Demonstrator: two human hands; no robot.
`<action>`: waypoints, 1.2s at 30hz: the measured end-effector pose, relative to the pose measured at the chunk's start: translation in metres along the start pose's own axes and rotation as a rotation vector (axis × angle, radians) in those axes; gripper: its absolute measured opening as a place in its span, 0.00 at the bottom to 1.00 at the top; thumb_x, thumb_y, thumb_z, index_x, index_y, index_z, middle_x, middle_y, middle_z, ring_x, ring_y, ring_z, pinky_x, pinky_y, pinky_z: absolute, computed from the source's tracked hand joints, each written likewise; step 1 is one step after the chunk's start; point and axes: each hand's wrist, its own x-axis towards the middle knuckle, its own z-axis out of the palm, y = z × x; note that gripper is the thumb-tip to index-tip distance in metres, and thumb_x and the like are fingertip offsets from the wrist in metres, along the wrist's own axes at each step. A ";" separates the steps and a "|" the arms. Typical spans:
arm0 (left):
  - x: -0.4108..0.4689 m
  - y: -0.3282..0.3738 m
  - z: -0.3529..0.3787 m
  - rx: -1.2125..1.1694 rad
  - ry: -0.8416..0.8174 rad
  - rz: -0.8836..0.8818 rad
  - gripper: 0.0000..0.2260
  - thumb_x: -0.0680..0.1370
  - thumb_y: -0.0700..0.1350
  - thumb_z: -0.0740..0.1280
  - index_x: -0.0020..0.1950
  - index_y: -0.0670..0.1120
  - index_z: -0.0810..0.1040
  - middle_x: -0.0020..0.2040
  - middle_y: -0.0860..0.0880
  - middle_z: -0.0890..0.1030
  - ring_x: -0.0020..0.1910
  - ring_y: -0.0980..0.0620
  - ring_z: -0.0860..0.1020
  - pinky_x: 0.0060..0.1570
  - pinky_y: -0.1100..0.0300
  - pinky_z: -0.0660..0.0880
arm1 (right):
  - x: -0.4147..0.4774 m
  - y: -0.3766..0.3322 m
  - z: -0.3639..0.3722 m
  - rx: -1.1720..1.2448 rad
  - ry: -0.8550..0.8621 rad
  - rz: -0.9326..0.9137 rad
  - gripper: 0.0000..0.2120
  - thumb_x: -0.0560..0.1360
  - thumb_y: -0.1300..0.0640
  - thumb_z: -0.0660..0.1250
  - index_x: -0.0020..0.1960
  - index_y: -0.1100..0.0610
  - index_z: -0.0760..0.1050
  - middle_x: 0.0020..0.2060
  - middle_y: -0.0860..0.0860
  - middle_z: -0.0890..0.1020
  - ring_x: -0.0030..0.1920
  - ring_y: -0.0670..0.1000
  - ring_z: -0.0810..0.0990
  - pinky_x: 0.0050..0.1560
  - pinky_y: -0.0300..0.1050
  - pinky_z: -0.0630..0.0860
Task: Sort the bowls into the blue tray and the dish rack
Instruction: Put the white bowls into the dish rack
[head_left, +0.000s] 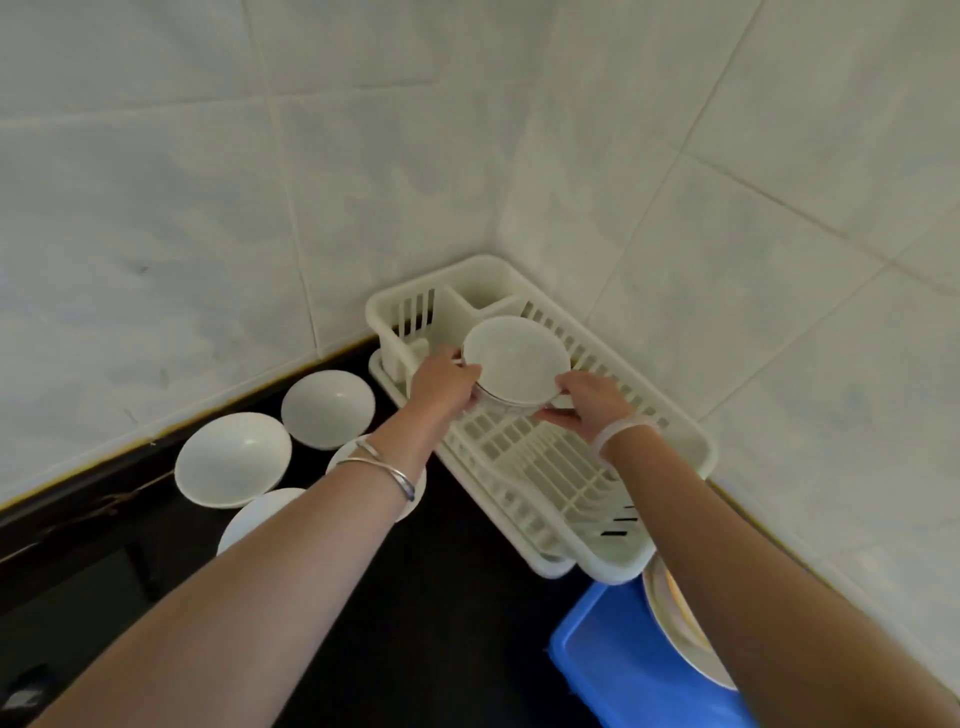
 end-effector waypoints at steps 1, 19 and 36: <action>0.009 -0.001 0.005 0.023 -0.026 -0.026 0.17 0.77 0.38 0.61 0.66 0.41 0.71 0.46 0.47 0.75 0.40 0.48 0.75 0.55 0.45 0.77 | 0.009 0.001 -0.001 -0.022 0.008 0.019 0.05 0.77 0.64 0.59 0.51 0.62 0.72 0.45 0.52 0.75 0.41 0.55 0.81 0.46 0.50 0.80; 0.090 -0.029 0.044 -0.011 -0.044 -0.134 0.17 0.78 0.34 0.57 0.67 0.40 0.69 0.57 0.40 0.73 0.47 0.44 0.73 0.47 0.48 0.78 | 0.080 0.025 0.007 0.205 0.139 0.069 0.13 0.79 0.55 0.60 0.61 0.59 0.70 0.55 0.55 0.73 0.52 0.57 0.75 0.47 0.48 0.78; 0.080 -0.031 0.052 -0.055 0.082 -0.100 0.17 0.76 0.38 0.59 0.65 0.39 0.72 0.58 0.40 0.77 0.52 0.43 0.75 0.50 0.53 0.75 | 0.064 0.038 0.017 -0.158 0.160 -0.128 0.22 0.81 0.48 0.52 0.70 0.58 0.66 0.66 0.58 0.71 0.65 0.60 0.71 0.67 0.60 0.68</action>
